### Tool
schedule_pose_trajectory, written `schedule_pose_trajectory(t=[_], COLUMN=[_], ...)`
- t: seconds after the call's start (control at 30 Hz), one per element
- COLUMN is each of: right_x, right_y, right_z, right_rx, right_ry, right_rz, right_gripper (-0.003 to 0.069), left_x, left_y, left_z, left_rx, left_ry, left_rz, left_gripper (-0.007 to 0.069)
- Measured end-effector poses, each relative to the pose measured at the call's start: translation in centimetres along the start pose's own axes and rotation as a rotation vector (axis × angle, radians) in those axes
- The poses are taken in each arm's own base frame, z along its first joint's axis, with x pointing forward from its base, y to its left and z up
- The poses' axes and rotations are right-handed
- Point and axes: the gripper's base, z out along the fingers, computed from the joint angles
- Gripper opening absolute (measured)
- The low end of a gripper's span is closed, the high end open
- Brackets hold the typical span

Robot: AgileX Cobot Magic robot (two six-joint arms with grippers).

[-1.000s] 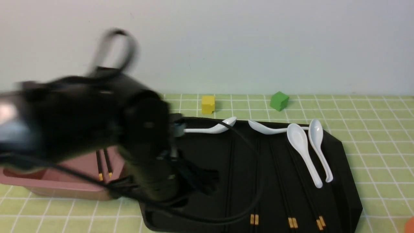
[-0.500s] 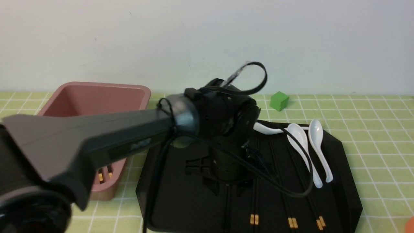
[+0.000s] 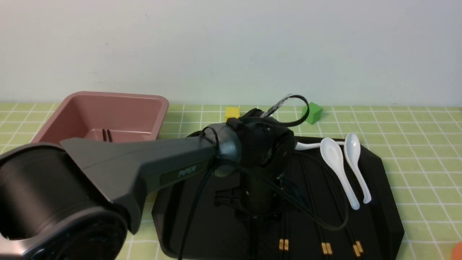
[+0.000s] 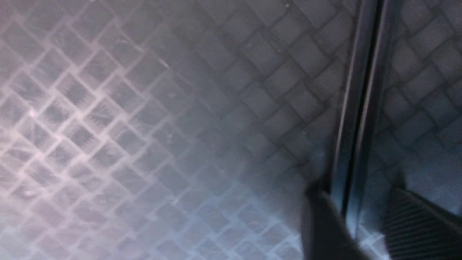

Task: On green tablecloth take chopsticks from black tray and put them in box.
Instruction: 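Reach over to the black tray and grasp a pair of chopsticks with the left gripper, then place the chopsticks into the pink bin with the left gripper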

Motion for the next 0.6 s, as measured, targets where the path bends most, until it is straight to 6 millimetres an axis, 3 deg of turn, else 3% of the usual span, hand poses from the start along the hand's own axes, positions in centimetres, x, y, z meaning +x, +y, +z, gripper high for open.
schedule_pose_trajectory(t=[0.1, 0.27, 0.33, 0.4, 0.47, 0.53, 0.6], right_x=[0.0, 0.0, 0.0, 0.0, 0.0, 0.0, 0.0], right_y=[0.0, 0.0, 0.0, 0.0, 0.0, 0.0, 0.0], right_z=[0.0, 0.0, 0.0, 0.0, 0.0, 0.0, 0.0], right_rx=[0.0, 0.0, 0.0, 0.0, 0.0, 0.0, 0.0], right_ry=[0.0, 0.0, 0.0, 0.0, 0.0, 0.0, 0.0], right_rz=[0.0, 0.0, 0.0, 0.0, 0.0, 0.0, 0.0], right_gripper=[0.024, 0.024, 0.024, 0.024, 0.024, 0.024, 0.024], left_x=[0.0, -0.1, -0.6, -1.3, -1.8, -2.5, -3.5], left_y=[-0.1, 0.2, 0.5, 1.5, 2.8, 5.3, 8.9], left_z=[-0.4, -2.4, -5.7, -11.4, -14.9, -18.8, -21.3], left_rx=[0.013, -0.009, -0.009, -0.011, -0.033, -0.057, -0.085], left_ry=[-0.006, -0.021, -0.081, -0.194, -0.277, -0.372, -0.427], left_rz=[0.001, 0.037, 0.061, 0.078, 0.082, 0.063, -0.005], left_gripper=[0.0074, 0.0085, 0.0085, 0.0085, 0.0085, 0.0085, 0.0085])
